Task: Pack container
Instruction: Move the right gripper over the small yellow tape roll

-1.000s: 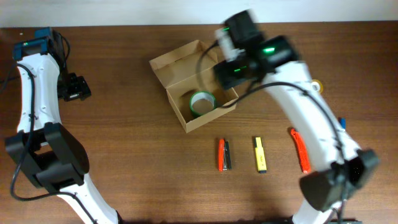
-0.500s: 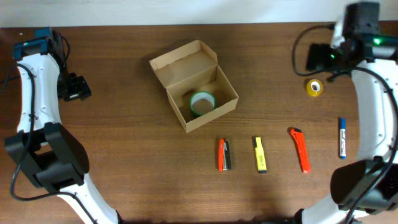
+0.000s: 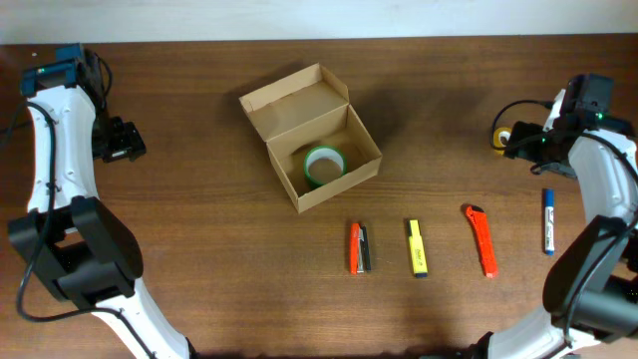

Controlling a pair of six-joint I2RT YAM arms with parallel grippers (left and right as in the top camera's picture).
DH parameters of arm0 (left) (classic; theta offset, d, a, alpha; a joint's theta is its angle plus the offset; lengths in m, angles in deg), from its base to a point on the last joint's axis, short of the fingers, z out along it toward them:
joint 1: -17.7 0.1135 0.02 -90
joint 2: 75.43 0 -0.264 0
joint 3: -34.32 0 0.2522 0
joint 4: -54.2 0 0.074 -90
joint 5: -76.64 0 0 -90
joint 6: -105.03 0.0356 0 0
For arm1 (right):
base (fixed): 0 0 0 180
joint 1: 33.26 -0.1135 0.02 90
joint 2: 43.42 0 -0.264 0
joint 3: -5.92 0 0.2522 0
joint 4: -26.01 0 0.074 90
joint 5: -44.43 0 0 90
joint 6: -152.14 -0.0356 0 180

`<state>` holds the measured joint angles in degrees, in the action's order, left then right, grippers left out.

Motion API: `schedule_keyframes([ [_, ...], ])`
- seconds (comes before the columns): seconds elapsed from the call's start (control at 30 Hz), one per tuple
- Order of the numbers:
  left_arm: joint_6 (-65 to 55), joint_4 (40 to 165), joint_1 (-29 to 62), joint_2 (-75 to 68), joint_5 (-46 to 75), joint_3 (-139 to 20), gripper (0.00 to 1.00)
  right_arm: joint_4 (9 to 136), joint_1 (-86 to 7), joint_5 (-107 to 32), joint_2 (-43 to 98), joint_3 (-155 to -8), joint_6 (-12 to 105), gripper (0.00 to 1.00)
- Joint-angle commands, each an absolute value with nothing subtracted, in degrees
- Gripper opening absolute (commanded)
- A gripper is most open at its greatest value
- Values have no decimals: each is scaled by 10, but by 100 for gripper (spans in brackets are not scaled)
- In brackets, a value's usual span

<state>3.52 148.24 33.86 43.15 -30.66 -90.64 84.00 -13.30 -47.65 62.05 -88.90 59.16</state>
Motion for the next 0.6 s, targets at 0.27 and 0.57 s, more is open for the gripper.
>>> schedule_keyframes([
  [0.27, 44, 1481, 340, 428, -304, -901, 100, 828, -129, -462, 756, -1001, 588, 94],
  [0.57, 44, 1481, 340, 428, -304, -901, 100, 811, -129, -477, 795, -1053, 589, 94],
])
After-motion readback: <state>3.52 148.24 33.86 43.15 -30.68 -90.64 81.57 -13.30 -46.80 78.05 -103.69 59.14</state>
